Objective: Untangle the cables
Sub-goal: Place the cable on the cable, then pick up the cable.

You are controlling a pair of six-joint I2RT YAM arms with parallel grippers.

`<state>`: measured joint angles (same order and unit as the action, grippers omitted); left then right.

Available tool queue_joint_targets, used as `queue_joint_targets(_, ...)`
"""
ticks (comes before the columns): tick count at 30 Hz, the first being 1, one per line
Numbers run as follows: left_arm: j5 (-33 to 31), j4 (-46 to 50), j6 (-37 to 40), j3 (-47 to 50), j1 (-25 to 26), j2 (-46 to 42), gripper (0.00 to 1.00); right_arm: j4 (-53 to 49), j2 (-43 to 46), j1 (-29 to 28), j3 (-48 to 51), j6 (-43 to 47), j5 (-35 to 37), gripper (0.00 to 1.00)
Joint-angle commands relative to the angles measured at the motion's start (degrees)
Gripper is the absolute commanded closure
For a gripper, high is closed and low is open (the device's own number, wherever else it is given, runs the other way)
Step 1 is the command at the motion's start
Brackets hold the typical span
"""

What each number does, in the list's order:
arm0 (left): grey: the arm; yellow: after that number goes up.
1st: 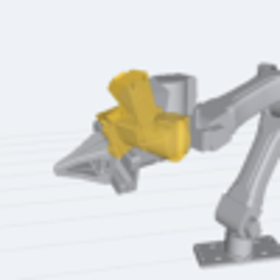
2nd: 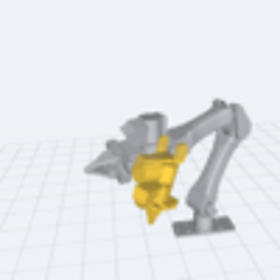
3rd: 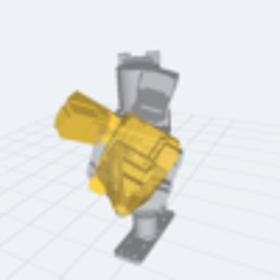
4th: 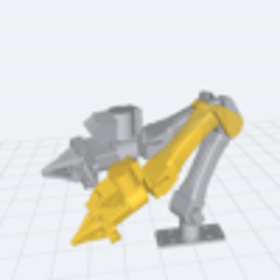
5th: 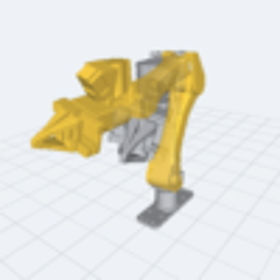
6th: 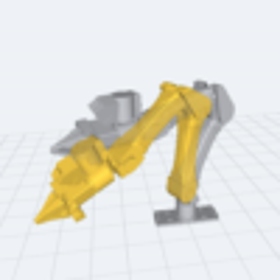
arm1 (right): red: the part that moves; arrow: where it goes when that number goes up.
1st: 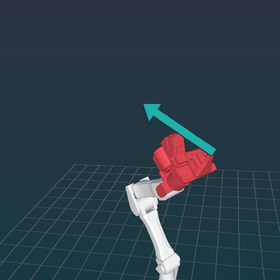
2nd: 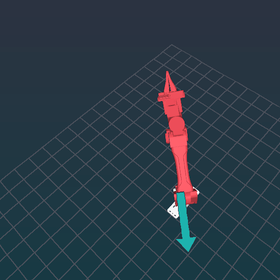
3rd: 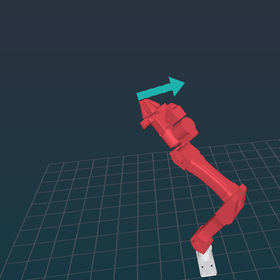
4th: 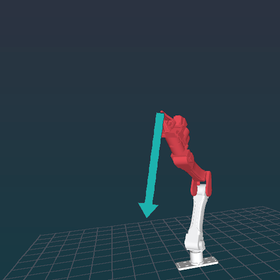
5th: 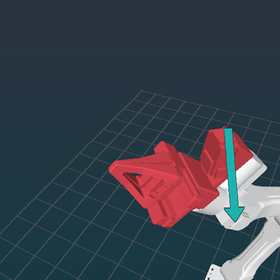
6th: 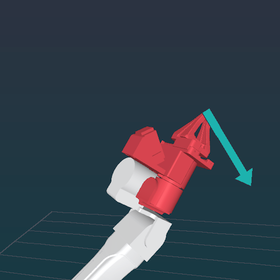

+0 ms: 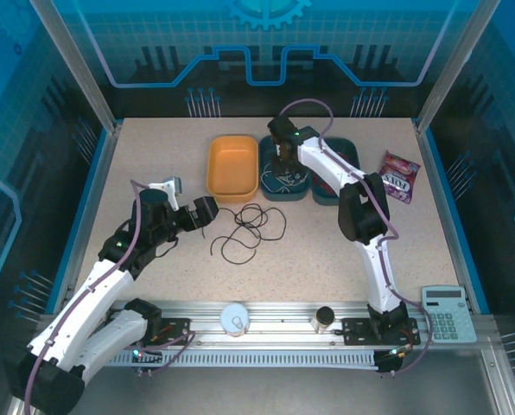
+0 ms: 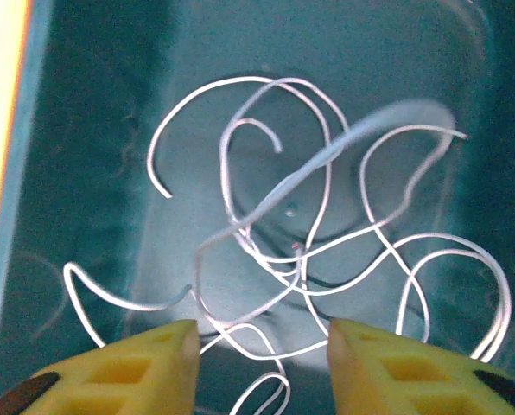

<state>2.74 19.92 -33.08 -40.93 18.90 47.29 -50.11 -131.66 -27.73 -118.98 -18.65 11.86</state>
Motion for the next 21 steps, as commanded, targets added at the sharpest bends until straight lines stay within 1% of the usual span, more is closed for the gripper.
queue_joint_targets(1,-0.72,1.08,-0.52,0.7,-0.53,-0.46,0.01,0.67,5.56,-0.84,1.94,-0.37,-0.94,0.51)
queue_joint_targets(8,-0.97,1.17,-0.67,0.99,-0.53,-0.32,0.01,2.38,13.48,-1.96,7.13,-1.23,-0.43,0.37)
queue_joint_targets(10,-0.6,1.18,-0.54,1.01,-0.59,-0.25,0.01,2.63,15.64,-1.99,8.83,-2.12,-0.82,0.29)
queue_joint_targets(13,-0.28,1.1,-0.52,1.37,-0.61,0.12,0.01,2.73,18.45,-2.34,11.56,-3.44,-1.56,0.23)
queue_joint_targets(14,-0.26,1.24,-0.51,1.4,-0.64,0.33,0.01,2.99,19.38,-2.57,12.63,-3.95,-1.65,0.19)
queue_joint_targets(15,-0.13,1.43,-0.57,1.38,-0.62,0.87,0.01,3.44,20.6,-2.76,14.12,-4.45,-1.57,0.11)
queue_joint_targets(16,-0.02,1.77,-0.6,1.35,-0.69,1.64,0.01,3.9,21.93,-3.15,15.61,-5.03,-1.24,0.0)
queue_joint_targets(21,1.83,2.98,-0.02,0.55,-0.93,7.36,0.01,6.87,28.51,-5.6,23.63,-9.08,0.8,0.0)
